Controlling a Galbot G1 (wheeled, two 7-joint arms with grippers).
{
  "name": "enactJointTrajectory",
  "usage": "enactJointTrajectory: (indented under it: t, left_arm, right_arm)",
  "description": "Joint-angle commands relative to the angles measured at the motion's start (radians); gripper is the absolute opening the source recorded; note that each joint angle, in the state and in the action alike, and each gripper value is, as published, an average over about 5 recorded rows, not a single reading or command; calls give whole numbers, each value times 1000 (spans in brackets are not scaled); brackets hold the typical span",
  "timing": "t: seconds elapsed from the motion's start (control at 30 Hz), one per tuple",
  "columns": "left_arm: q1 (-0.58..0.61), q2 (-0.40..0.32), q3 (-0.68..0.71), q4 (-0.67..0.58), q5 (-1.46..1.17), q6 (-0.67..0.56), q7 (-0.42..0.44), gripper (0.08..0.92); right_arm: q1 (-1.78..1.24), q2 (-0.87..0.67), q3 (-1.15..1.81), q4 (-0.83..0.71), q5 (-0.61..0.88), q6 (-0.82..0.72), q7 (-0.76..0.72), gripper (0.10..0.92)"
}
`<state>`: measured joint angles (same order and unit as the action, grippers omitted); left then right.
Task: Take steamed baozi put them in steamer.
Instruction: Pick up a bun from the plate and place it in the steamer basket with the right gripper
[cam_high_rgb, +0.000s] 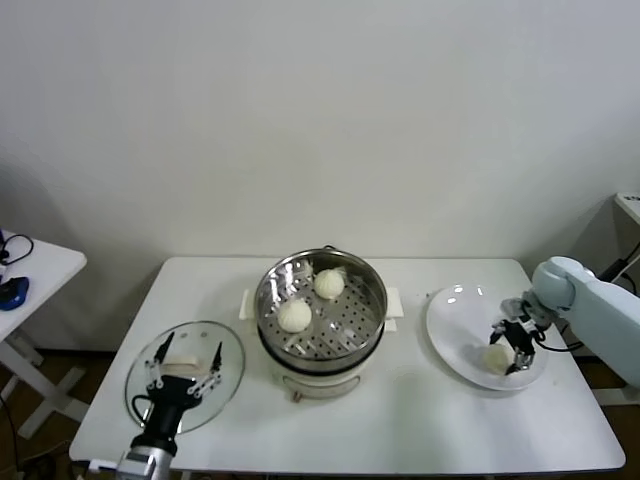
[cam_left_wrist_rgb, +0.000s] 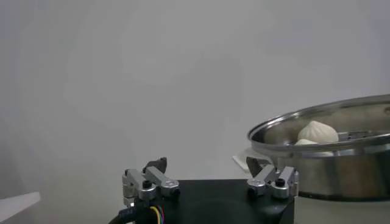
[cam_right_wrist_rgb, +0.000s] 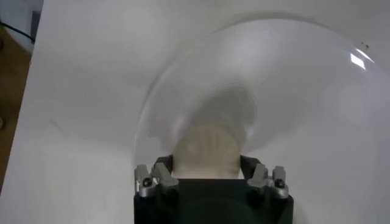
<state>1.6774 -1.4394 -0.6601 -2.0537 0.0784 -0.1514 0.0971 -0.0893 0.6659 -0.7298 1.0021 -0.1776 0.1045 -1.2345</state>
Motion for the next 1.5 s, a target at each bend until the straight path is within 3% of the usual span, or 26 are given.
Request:
enactJointTrajectory:
  t: [0.03, 0.47, 0.63, 0.8, 1.13, 1.5]
  left_arm:
    - [-1, 1, 1, 1, 1, 2, 0, 823]
    - [0, 1, 1, 1, 3, 3, -1, 823]
    - [-1, -1, 2, -2, 7, 6, -2, 823]
    - [1, -2, 2, -6, 11, 9, -3, 823]
    - [6, -7, 12, -16, 27, 14, -4, 823]
    - [11, -7, 6, -31, 28, 24, -7, 823]
  right_arm:
    - [9, 0, -5, 0, 14, 0, 2, 696]
    - [376, 5, -217, 114, 154, 60, -48, 696]
    - [613, 59, -349, 224, 141, 172, -79, 696]
    - [749, 119, -402, 410, 24, 310, -91, 696]
    - [726, 238, -382, 713, -99, 363, -90, 696]
    - [588, 407, -401, 692, -168, 340, -69, 696]
